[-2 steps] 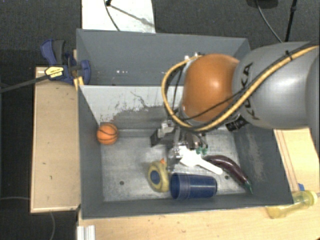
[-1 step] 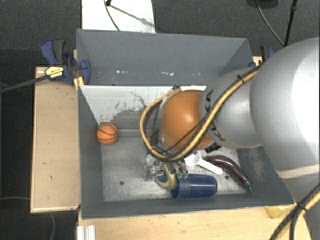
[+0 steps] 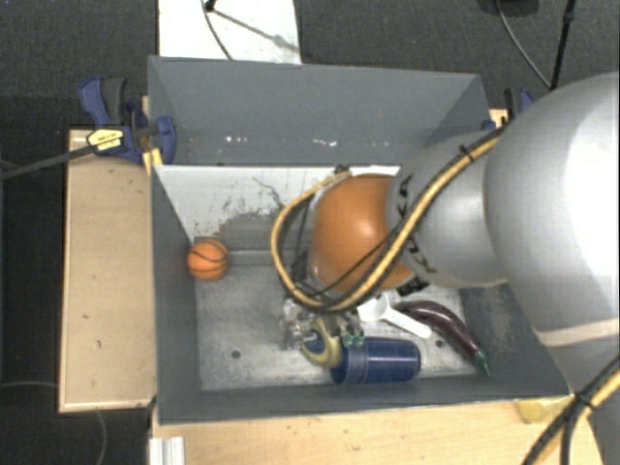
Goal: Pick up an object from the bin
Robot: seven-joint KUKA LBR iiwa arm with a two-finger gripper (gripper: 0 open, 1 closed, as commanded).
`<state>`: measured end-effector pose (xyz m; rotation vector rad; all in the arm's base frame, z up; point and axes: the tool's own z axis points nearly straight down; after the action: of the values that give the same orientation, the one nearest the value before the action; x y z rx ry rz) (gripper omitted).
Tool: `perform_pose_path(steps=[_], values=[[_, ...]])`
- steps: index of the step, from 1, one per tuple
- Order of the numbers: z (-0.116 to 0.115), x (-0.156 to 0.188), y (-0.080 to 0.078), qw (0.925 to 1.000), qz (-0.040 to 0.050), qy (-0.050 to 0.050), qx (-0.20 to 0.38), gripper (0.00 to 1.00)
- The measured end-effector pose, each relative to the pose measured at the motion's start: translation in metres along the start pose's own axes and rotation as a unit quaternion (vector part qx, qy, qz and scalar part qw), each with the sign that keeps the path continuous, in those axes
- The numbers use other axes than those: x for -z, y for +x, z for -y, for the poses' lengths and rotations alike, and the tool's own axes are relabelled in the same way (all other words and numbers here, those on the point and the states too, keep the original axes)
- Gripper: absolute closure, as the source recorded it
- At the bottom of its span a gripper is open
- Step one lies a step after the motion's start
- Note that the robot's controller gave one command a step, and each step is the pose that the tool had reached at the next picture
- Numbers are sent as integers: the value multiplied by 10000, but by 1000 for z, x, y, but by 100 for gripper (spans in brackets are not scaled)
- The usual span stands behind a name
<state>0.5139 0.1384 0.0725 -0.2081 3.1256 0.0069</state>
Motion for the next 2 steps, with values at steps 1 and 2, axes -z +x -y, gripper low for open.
perform_pose_path(steps=[1, 2], values=[[6, 35, 3, 9999, -82, 15, -67, 100], [17, 99, -4, 9999, -49, 18, -106, 100]])
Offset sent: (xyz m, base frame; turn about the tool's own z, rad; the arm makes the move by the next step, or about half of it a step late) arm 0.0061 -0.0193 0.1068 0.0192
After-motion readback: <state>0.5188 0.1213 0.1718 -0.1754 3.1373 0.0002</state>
